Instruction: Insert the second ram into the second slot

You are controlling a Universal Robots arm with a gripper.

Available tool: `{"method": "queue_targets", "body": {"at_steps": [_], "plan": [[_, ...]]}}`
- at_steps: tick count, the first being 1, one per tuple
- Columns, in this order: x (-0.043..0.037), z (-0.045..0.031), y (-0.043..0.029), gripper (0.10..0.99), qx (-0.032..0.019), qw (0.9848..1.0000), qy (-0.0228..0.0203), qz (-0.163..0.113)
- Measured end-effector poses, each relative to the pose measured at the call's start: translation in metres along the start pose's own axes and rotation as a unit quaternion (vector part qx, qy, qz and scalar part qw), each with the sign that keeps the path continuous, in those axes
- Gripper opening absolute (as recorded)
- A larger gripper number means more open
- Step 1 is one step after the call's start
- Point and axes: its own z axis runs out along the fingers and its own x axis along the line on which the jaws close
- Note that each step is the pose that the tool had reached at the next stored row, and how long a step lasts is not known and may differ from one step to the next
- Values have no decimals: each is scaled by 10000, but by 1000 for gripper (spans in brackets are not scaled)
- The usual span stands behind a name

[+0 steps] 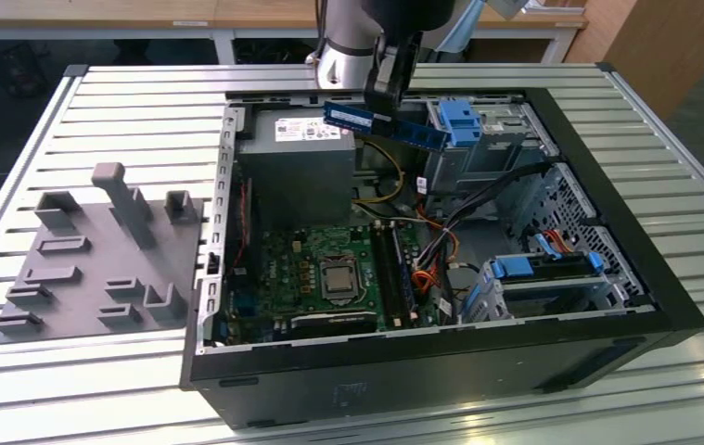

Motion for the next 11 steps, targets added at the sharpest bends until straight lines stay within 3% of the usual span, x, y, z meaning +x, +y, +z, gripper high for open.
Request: {"method": "queue_targets", "body": {"at_steps": [11], "plan": [[0,0,0,141,1,10000,-2,63]]}}
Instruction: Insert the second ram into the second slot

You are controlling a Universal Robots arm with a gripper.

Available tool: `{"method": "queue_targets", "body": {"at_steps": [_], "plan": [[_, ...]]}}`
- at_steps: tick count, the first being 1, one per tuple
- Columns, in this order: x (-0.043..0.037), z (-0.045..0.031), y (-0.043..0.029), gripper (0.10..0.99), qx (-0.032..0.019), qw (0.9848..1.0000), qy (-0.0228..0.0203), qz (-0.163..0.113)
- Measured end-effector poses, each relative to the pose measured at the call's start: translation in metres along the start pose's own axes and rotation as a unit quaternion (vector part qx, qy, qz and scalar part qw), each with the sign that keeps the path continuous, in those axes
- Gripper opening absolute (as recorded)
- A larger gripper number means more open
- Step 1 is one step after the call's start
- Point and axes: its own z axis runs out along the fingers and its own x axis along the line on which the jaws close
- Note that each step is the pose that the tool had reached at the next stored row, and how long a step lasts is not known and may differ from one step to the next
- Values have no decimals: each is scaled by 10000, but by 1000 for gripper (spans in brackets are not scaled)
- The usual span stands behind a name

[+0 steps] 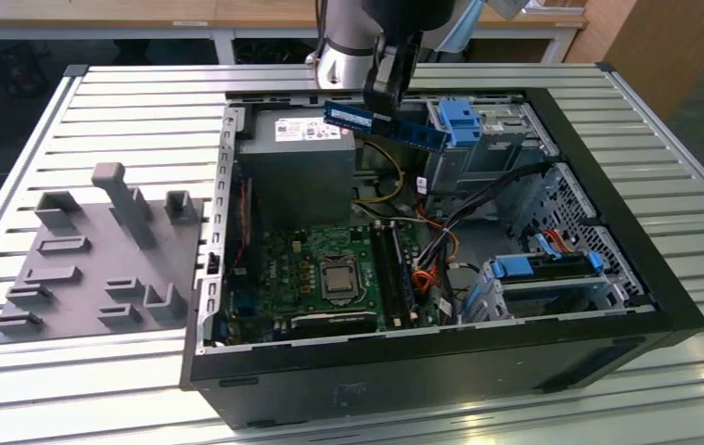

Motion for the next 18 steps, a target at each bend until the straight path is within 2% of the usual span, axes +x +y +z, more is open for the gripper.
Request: {"method": "queue_targets", "body": {"at_steps": [18], "plan": [[0,0,0,141,2,9999,-6,139]]}}
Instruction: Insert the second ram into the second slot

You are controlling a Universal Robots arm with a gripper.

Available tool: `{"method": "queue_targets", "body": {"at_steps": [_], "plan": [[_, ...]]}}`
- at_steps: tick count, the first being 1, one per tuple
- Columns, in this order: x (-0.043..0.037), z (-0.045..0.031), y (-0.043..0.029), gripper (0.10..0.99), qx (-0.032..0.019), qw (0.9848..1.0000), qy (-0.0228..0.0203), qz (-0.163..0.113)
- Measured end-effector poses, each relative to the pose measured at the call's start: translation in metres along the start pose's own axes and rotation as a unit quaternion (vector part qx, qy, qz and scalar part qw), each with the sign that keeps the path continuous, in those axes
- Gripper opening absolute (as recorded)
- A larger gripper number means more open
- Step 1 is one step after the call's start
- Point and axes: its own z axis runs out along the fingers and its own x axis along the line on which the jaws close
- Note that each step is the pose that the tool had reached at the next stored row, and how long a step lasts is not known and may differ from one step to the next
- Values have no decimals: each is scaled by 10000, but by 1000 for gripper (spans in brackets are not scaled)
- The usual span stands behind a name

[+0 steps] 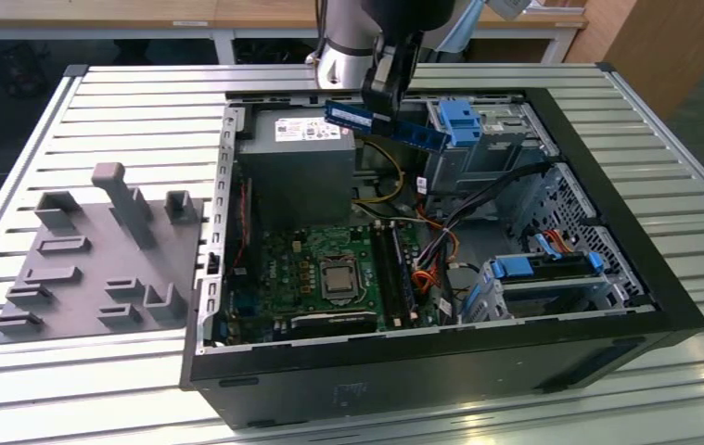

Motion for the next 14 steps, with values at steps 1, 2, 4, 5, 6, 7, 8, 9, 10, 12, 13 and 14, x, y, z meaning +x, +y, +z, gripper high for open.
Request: {"method": "queue_targets", "body": {"at_steps": [1,2,4,5,6,7,8,9,10,12,13,14], "plan": [[0,0,0,141,0,10000,0,8],[0,0,0,141,0,10000,0,17],[0,0,0,141,1,10000,-1,35],[0,0,0,141,1,10000,-1,45],[0,0,0,141,1,10000,-2,54],[0,0,0,141,1,10000,-2,63],[0,0,0,141,1,10000,-2,73],[0,0,0,141,1,10000,-3,82],[0,0,0,141,2,10000,-3,91],[0,0,0,141,2,9999,-4,109],[0,0,0,141,2,9999,-4,117],[0,0,0,141,2,9999,-4,126]]}}
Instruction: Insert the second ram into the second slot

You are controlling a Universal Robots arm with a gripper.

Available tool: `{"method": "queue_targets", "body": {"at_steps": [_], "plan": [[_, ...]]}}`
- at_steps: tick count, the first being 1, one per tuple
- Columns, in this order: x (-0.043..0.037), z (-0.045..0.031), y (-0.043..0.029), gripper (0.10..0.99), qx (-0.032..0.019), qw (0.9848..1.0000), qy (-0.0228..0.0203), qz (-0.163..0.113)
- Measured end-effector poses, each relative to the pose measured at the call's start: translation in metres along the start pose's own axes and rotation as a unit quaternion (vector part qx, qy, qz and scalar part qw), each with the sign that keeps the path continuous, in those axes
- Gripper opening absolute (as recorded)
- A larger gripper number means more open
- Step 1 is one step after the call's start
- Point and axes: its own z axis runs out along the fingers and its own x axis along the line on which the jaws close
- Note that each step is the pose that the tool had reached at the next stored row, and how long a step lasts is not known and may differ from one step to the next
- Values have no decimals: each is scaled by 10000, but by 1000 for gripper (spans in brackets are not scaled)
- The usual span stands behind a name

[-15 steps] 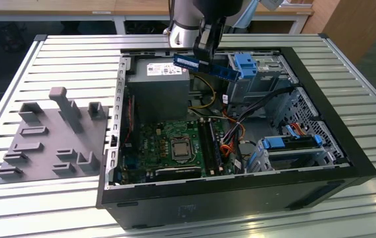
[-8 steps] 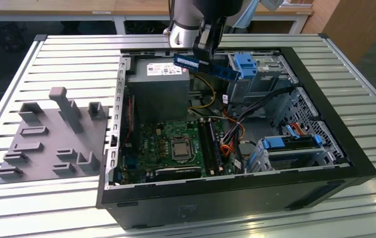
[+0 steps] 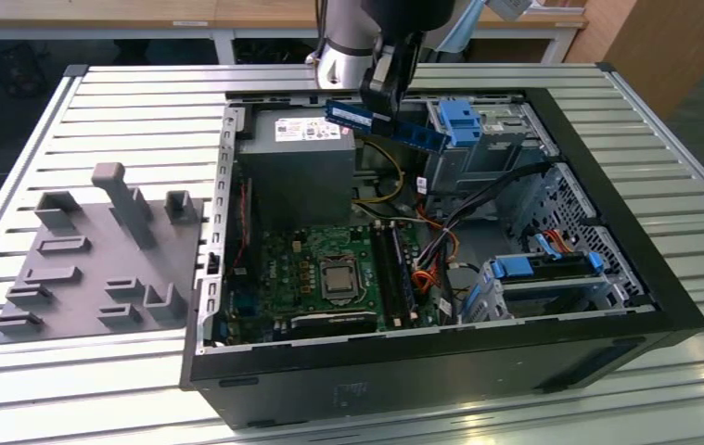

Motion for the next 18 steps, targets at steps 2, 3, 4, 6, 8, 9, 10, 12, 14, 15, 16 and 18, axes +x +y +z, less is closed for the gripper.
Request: {"method": "queue_targets", "body": {"at_steps": [2,3,4,6,8,9,10,12,14,15,16,18], "plan": [[0,0,0,141,0,10000,-1,14],[0,0,0,141,0,10000,-1,22],[0,0,0,141,1,10000,-1,29],[0,0,0,141,1,10000,-2,44],[0,0,0,141,1,10000,-2,59],[0,0,0,141,1,10000,-3,66],[0,0,0,141,1,10000,-3,75],[0,0,0,141,1,10000,-3,89],[0,0,0,141,2,9999,-4,103],[0,0,0,141,2,9999,-5,110],[0,0,0,141,2,9999,-4,119],[0,0,0,141,2,9999,-5,135]]}}
